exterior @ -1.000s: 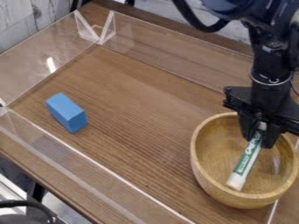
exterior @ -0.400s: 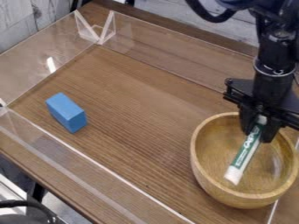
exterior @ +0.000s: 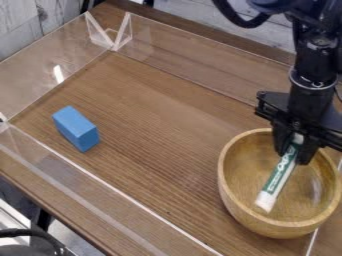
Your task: Remove the green marker from inside the brown bowl and put it on the table
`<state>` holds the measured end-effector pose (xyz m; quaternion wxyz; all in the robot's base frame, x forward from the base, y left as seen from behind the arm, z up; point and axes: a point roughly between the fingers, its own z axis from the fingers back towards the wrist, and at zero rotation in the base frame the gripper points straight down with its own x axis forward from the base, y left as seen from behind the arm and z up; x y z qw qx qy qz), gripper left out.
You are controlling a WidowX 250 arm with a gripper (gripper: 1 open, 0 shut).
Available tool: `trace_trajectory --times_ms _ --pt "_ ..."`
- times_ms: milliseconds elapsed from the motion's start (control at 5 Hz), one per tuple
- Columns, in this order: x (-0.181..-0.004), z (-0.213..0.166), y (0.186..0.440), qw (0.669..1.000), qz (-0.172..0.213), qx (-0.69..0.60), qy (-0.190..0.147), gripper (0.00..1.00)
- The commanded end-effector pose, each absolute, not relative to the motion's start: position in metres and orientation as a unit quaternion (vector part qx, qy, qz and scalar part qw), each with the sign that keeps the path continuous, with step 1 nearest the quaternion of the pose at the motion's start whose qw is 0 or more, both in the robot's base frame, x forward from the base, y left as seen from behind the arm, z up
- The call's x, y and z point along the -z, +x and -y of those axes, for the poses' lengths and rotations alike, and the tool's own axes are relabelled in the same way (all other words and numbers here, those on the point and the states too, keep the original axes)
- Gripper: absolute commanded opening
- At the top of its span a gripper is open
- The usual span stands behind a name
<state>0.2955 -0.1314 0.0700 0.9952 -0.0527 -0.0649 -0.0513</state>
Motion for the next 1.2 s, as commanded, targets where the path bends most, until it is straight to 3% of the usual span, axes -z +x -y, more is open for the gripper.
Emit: trace_trajectory --times_ms 0,1000 --pt "-0.0867 0.1354 0.3056 0.992 0.091 0.054 -0.062 0.0" --pt "-0.0909 0.1318 0.3048 0.994 0.085 0.047 -0.057 0.0"
